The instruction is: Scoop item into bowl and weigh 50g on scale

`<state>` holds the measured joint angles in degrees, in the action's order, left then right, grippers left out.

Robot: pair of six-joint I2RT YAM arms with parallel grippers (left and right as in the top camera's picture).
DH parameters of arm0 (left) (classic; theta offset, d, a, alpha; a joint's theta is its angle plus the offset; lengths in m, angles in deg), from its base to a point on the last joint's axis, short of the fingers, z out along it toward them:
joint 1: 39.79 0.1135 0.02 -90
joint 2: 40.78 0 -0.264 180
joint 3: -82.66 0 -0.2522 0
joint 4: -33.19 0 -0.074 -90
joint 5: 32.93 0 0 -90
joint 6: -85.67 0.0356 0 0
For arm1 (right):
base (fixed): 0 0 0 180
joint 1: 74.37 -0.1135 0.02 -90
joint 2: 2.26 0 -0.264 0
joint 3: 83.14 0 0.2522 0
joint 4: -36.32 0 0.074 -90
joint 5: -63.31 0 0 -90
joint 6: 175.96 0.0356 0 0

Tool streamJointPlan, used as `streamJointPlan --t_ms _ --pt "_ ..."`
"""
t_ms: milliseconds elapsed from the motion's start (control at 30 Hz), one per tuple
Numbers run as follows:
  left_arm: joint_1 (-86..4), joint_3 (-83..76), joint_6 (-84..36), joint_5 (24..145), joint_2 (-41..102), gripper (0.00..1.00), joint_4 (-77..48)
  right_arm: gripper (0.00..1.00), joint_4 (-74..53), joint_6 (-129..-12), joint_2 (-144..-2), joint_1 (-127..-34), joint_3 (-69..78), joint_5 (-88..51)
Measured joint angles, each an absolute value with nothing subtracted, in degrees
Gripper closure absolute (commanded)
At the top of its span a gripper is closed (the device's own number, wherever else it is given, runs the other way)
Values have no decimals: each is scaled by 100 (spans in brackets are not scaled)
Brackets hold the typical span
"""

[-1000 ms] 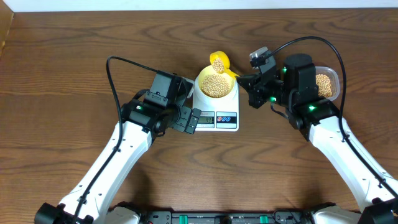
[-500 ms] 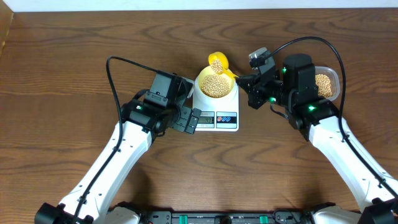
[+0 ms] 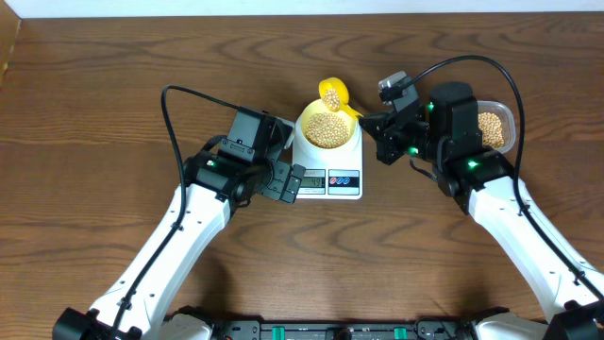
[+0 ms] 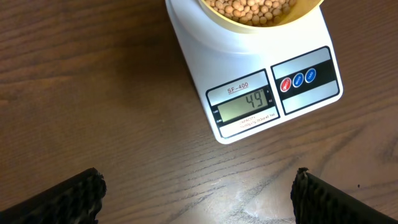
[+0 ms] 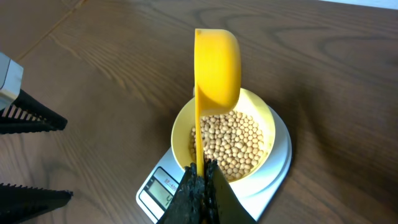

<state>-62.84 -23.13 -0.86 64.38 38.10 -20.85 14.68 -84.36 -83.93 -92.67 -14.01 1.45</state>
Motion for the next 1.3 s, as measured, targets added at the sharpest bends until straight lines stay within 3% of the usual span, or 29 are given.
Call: streamJointPlan --t_ms 733,1033,1300 --pt "-6284 -2313 -86 6440 3810 2 -2085 99 1678 -7459 -8288 -9097 -1401 138" --pt "-6284 -2313 -86 6440 3810 2 -2085 99 1599 -6508 -7774 -8293 -1401 215" --pt "-6284 -2313 -86 6438 3810 2 -2085 99 664 -6005 -7718 -7272 -1401 328"
